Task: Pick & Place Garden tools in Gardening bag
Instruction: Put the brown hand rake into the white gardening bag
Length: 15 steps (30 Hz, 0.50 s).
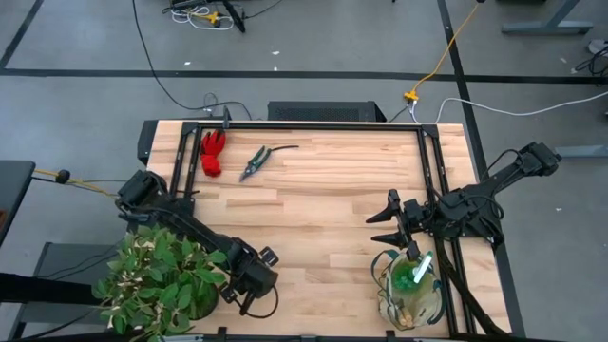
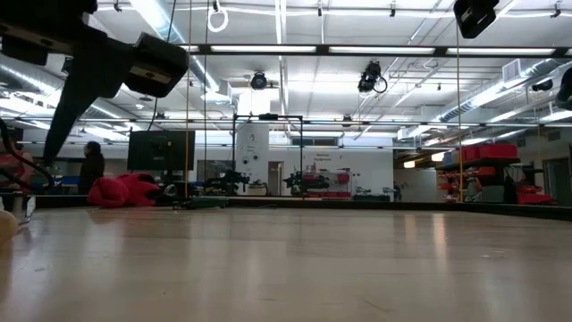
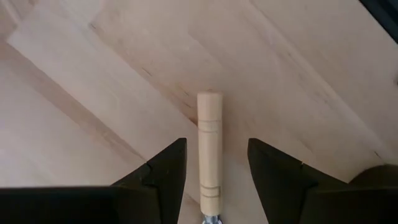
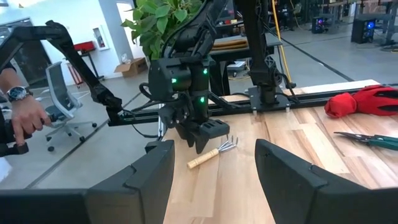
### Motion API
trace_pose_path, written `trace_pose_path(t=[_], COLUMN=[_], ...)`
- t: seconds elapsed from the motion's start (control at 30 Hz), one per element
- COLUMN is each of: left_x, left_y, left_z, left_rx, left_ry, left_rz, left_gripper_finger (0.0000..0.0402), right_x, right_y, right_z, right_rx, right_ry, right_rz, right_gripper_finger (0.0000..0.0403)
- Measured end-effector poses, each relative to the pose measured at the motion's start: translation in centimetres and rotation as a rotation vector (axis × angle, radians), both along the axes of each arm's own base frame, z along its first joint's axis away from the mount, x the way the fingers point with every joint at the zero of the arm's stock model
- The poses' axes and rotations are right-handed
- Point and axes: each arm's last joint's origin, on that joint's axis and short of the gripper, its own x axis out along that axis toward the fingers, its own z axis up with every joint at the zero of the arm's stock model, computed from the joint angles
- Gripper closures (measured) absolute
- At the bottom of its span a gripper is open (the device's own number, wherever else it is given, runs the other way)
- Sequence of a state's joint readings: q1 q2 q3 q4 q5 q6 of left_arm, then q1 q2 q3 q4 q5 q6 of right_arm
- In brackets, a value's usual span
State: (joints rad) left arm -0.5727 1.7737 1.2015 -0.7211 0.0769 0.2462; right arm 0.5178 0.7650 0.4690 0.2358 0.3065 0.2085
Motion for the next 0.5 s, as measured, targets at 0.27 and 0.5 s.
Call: trace_pose_path(t=[0.27, 0.5], left_x=[-0.1, 0.1], left_y=[-0.2, -0.3], left_z=[-1.2, -2.5], left_rx=[0.028, 0.054], left_ry=[0.044, 0.072], left_rz=[-0.007, -0.006], left_gripper_finger=[0.0223, 0.0223], right_x=[0.0, 0.0], right_y=[0.0, 0.0], right_z=[-0.1, -0.2], right_rx=[-0.012, -0.017], right_ry=[0.006, 0.015], right_rz=[0.000, 0.001], right_gripper_finger=[0.0179, 0.0179])
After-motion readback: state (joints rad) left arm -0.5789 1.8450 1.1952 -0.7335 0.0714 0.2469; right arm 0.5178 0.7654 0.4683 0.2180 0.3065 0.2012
